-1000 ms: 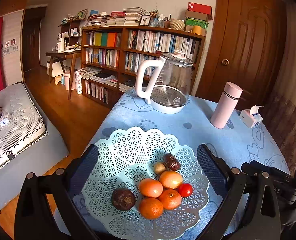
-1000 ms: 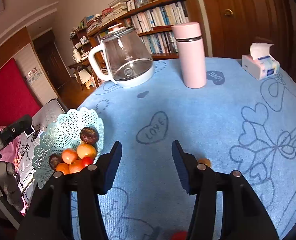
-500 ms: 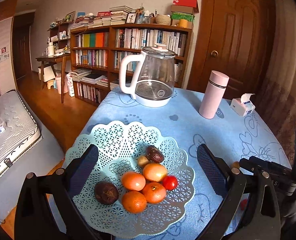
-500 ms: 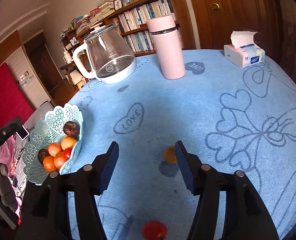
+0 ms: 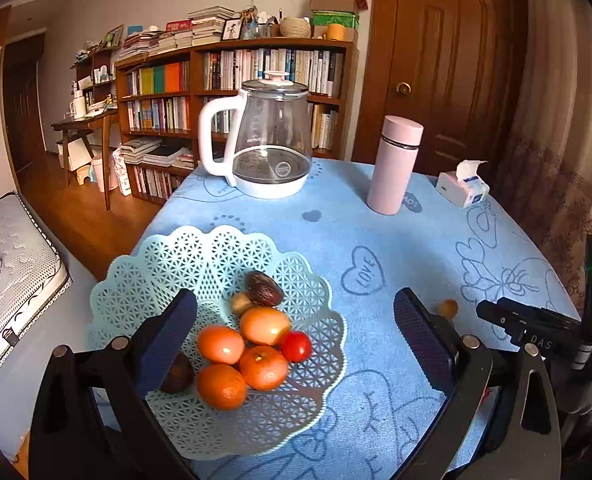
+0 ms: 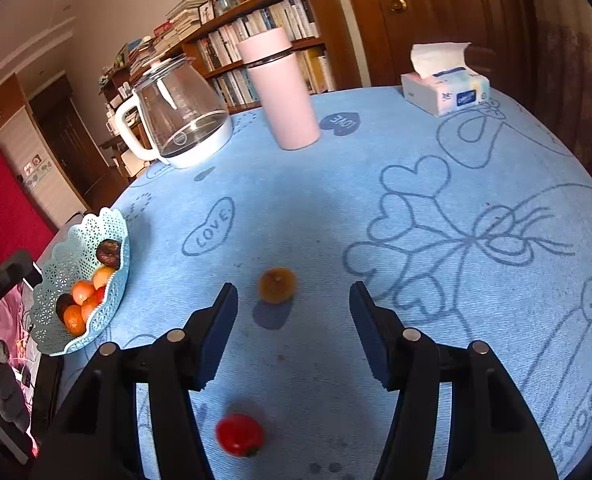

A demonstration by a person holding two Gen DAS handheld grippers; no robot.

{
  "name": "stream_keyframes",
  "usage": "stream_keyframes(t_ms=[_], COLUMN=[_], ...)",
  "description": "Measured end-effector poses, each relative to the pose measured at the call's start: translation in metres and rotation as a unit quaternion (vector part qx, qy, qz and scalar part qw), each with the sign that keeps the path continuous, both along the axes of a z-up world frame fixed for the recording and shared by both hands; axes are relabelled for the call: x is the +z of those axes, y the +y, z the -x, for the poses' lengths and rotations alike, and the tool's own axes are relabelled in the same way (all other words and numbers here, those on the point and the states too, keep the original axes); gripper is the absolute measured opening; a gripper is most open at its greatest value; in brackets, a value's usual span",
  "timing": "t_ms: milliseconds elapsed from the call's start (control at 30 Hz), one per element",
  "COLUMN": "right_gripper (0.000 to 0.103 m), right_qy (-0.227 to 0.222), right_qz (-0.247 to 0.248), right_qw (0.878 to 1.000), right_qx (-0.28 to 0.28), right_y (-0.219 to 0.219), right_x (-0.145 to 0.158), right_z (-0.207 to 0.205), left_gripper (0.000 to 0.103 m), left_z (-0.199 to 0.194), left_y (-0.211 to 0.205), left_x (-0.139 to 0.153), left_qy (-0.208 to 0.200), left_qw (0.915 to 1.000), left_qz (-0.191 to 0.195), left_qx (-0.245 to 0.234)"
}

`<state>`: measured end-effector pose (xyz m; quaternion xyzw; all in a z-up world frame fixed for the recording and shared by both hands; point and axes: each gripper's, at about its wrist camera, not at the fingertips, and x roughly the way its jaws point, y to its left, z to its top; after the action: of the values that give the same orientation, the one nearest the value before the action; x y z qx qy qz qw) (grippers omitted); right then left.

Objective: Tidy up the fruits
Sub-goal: 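Withdraw both tools from the basket toward the tomato and tan fruit on the cloth, then move the left tool to the red cherry tomato and close on it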

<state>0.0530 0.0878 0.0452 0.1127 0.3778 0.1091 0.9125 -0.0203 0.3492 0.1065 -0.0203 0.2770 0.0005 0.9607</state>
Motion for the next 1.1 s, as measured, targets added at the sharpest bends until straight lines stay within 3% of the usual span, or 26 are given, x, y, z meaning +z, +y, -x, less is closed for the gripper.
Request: stream_keyframes(t_ms=[533,767,1100], right_gripper=[0.060,0.060,0.060], right_qy=[0.007,0.008,0.009], right_qz=[-0.021,-0.029,-0.040], right_qw=[0.999,0.998,0.998], right_qx=[-0.046,-0.050,-0.044], right_y=[-0.056,-0.062,-0.062], right_x=[-0.013,-0.014,-0.016], right_z=[0.015,0.019,0.020], left_gripper=[0.100,0.100,0.100], left_z=[0.004,0.008,0.007], left_y=[-0.072,-0.112,-0.145], left_x=[-0.028,-0.049,-0.071], left_qy=[0.038,0.062,0.092], left_qw=[0.9965,0.9908,0.9813], left_qz=[-0.020,-0.045,-0.045], left_qx=[-0.072,-0.112,-0.163])
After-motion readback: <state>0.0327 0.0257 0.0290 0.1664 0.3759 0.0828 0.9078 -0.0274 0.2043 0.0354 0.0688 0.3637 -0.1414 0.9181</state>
